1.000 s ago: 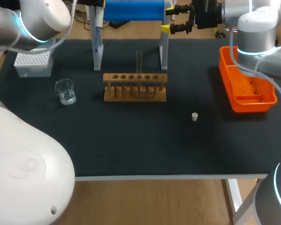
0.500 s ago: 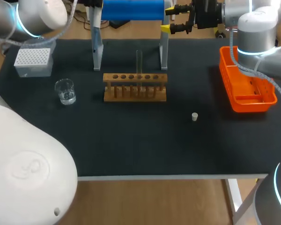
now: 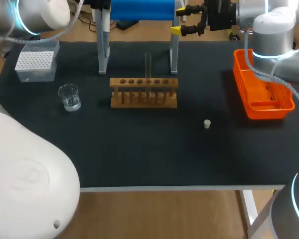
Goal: Invert the test tube, pick up the pipette, mount the tip to pipette, aspirate from beaker and dispense into the tube, eject the tip, return the pipette, and cap with the stopper.
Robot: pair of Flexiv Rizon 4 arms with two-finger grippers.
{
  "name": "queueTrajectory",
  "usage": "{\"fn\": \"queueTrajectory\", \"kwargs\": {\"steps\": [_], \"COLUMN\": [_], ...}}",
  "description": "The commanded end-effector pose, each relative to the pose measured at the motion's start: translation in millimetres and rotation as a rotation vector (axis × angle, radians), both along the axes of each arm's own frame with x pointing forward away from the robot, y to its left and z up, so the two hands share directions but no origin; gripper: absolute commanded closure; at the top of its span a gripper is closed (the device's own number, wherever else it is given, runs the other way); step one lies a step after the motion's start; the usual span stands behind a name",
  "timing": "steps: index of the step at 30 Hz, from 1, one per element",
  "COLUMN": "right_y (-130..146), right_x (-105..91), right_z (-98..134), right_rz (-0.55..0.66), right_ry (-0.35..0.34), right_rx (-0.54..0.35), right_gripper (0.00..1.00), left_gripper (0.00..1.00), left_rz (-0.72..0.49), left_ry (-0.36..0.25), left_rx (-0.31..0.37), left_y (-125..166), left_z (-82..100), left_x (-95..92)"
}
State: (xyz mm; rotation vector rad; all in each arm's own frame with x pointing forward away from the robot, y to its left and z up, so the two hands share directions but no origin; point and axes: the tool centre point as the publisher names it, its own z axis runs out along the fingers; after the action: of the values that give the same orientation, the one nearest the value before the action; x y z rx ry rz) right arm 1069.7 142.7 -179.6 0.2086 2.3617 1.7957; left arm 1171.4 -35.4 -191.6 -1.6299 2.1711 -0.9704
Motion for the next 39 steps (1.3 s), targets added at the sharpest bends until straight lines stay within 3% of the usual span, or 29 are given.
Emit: {"fn": "queueTrajectory", "kwargs": {"steps": [1, 7, 9, 12, 13, 14, 26, 33, 39], "right_y": [-1.2, -1.2, -1.2, -1.2, -1.2, -1.2, -1.2, -1.2, -1.2], "right_x": [0.7, 0.7, 0.7, 0.7, 0.7, 0.7, 0.7, 0.7, 0.7], "right_z": [0.6, 0.6, 0.6, 0.6, 0.6, 0.6, 0.6, 0.6, 0.6], "right_rz": [0.004, 0.004, 0.004, 0.004, 0.004, 0.004, 0.004, 0.004, 0.004], "right_ry": [0.002, 0.002, 0.002, 0.002, 0.002, 0.002, 0.002, 0.002, 0.002], "right_rx": [-0.002, -0.002, -0.002, -0.002, -0.002, -0.002, -0.002, -0.002, -0.002], "right_gripper": [0.0, 0.0, 0.0, 0.0, 0.0, 0.0, 0.0, 0.0, 0.0], "left_gripper": [1.0, 1.0, 0.7, 0.54, 0.31, 0.0, 0.0, 0.0, 0.0], "left_rz": [0.007, 0.0, -0.005, -0.005, -0.005, -0.006, -0.008, -0.036, -0.051], "left_ry": [0.005, 0.021, 0.026, 0.029, 0.029, 0.031, 0.039, 0.015, -0.008], "left_rx": [-0.009, -0.019, -0.02, -0.027, -0.028, -0.029, -0.054, -0.101, -0.097], "left_y": [-4.1, -10.1, -12.1, -13.1, -13.8, -14.5, -21.9, -33.7, -41.0], "left_z": [-6.2, -14.4, -16.0, -18.2, -18.9, -19.5, -18.6, -1.3, 17.7], "left_x": [-4.6, -11.3, -12.7, -14.2, -14.6, -15.0, -27.8, -49.0, -73.7]}}
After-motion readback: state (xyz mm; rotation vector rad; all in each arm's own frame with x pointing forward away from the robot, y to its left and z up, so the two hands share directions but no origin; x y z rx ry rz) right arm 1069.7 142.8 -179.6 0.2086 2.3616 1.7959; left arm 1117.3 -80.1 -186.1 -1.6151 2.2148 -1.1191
